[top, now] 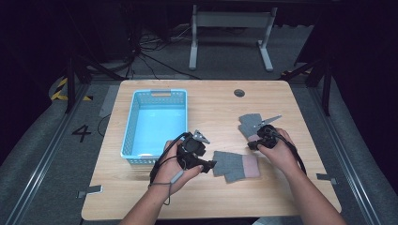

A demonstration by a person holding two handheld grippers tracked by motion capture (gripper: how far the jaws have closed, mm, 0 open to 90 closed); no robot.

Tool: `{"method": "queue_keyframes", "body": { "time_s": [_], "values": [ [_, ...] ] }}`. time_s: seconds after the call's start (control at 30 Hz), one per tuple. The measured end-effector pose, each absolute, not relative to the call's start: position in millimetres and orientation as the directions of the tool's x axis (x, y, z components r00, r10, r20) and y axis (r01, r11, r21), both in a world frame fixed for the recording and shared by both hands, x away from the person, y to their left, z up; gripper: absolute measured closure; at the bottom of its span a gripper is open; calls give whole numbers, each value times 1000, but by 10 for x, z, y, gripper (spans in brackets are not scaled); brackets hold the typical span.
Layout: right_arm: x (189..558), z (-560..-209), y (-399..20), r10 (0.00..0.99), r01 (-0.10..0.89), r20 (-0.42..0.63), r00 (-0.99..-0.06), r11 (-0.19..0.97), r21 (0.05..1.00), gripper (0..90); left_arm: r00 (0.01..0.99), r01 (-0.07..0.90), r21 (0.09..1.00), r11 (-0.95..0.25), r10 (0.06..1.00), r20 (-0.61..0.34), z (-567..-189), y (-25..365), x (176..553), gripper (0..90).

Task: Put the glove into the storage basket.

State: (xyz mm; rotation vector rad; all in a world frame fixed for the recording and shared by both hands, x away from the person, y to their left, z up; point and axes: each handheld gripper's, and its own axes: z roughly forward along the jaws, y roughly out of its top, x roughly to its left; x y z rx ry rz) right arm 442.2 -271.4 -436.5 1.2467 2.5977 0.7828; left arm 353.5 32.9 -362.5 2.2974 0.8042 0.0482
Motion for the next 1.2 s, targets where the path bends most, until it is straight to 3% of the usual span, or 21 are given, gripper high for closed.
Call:
{"method": "queue_keyframes", "body": {
  "time_s": [0.73, 0.87, 1.2],
  "values": [
    [4450, -4338, -3046, 813, 724, 89, -575, 456, 517, 898, 807, 538, 627, -563, 560, -189, -3608, 337, 3538, 436],
    [4430, -4212, -3005, 787, 706, 127, -604, 454, 543, 821, 808, 536, 631, -561, 559, -188, -3594, 341, 3550, 437],
    [4684, -3914, -3076, 795, 660, 46, -604, 468, 588, 625, 803, 541, 629, -558, 564, -191, -3583, 360, 3561, 436]
  ]
}}
